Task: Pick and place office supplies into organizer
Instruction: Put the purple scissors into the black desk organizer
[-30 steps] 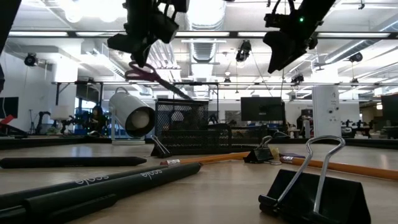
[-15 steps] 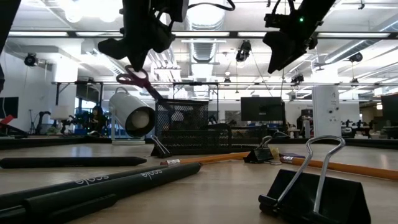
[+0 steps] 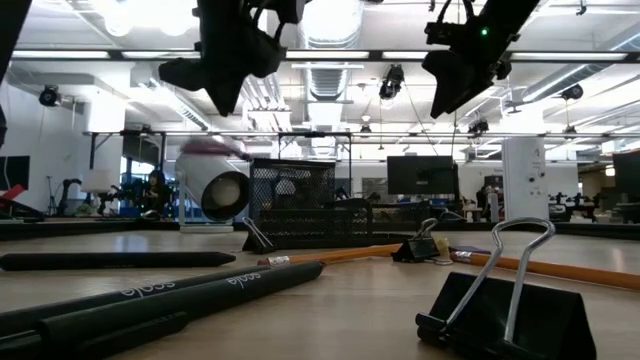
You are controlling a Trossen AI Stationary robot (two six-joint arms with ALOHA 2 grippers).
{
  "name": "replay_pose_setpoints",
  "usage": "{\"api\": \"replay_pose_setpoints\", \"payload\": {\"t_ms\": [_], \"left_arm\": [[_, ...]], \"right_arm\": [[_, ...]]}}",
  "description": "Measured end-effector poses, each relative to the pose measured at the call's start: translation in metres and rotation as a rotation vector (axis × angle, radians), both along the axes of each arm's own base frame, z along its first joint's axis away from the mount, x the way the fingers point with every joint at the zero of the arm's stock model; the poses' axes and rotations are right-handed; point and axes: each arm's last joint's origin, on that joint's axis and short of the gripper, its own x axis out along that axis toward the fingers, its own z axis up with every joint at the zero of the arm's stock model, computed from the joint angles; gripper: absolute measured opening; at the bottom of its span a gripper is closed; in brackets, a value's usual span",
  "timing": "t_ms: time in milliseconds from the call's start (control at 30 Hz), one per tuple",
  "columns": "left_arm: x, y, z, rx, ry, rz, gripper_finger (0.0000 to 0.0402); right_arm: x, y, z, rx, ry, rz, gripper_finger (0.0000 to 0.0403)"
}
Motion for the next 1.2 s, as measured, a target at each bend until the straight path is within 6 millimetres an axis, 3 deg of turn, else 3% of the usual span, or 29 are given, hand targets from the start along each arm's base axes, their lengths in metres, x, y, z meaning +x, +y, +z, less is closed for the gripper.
{"api": "replay_pose_setpoints", "payload": {"t_ms": [333, 467, 633, 733, 867, 1033, 1200], "left_arm": [[0.010, -0.025, 0.014, -0.018, -0.194, -0.029, 0.0045], [-0.003, -0.019, 0.010, -0.289, -0.260, 0.168, 0.0045], [-0.018, -0.003, -0.010, -0.559, -0.507, 0.387, 0.0048], [-0.044, 0.016, -0.027, -0.630, -0.585, 0.590, 0.0064], [-0.075, 0.029, -0.048, -0.714, -0.646, 0.716, 0.0107], [-0.083, 0.038, -0.081, -0.800, -0.731, 0.743, 0.0170], [-0.088, 0.047, -0.111, -0.783, -0.698, 0.755, 0.0179]], "right_arm": [[-0.001, 0.000, 0.000, 0.000, 0.015, 0.005, 0.0221], [-0.002, 0.000, -0.001, -0.002, 0.040, 0.017, 0.0221], [-0.003, 0.001, -0.003, 0.019, 0.065, 0.035, 0.0221], [-0.003, 0.002, -0.004, 0.054, 0.072, 0.068, 0.0221], [-0.002, 0.003, -0.006, 0.089, 0.087, 0.113, 0.0222], [-0.002, 0.004, -0.008, 0.114, 0.087, 0.130, 0.0222], [-0.002, 0.004, -0.008, 0.113, 0.085, 0.125, 0.0222]]}}
